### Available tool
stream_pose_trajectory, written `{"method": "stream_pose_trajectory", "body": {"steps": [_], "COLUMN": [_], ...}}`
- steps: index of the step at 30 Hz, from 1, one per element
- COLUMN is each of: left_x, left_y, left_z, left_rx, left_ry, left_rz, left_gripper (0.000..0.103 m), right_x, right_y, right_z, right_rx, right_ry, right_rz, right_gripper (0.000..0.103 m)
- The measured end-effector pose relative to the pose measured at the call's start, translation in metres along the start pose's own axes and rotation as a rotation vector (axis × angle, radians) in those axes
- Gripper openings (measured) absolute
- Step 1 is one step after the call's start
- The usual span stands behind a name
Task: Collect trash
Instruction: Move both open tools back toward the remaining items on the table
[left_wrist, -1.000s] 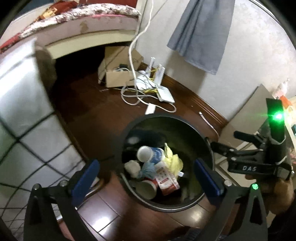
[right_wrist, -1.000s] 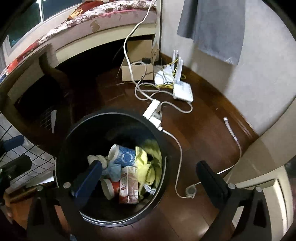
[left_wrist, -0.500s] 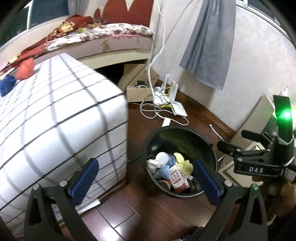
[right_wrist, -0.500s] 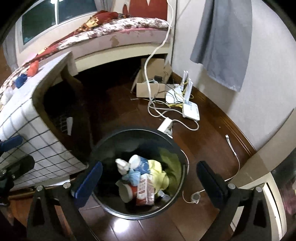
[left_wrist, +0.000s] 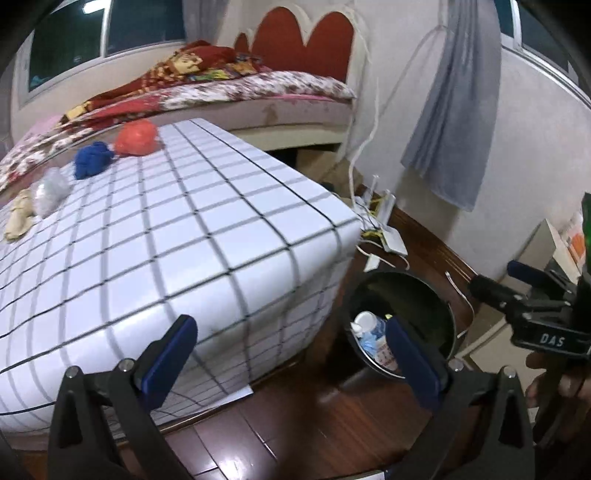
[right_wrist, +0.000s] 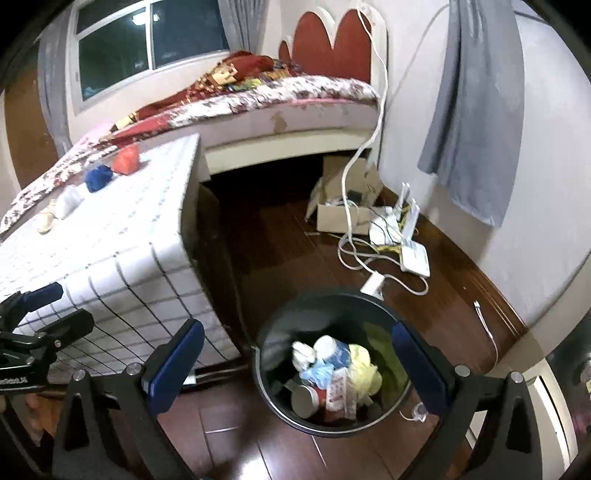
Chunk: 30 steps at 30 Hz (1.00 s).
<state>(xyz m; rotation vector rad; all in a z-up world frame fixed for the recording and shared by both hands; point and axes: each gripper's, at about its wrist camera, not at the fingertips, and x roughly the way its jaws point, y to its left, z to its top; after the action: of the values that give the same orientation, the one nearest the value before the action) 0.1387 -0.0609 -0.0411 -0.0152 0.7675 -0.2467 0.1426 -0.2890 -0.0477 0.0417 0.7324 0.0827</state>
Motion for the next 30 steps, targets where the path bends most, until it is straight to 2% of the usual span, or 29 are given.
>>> {"method": "stream_pose_trajectory", "body": {"steps": [14, 30], "left_x": [-0.037, -0.072], "left_y": [0.055, 0.156], "left_z": [0.005, -0.008], "left_rx": [-0.073, -0.214], "left_ry": [-0.078, -0.108], "left_rz": [0.081, 0.250], "left_gripper": [0.102, 0.102], "right_x": [-0.009, -0.001], "right_y": [0.071, 0.181], "right_z": [0.025, 0.046], "right_rx": [-0.078, -0.199], "right_ry": [-0.062, -0.096], "right_rz": [0.099, 0.274], "right_gripper": [0.102, 0.102]}}
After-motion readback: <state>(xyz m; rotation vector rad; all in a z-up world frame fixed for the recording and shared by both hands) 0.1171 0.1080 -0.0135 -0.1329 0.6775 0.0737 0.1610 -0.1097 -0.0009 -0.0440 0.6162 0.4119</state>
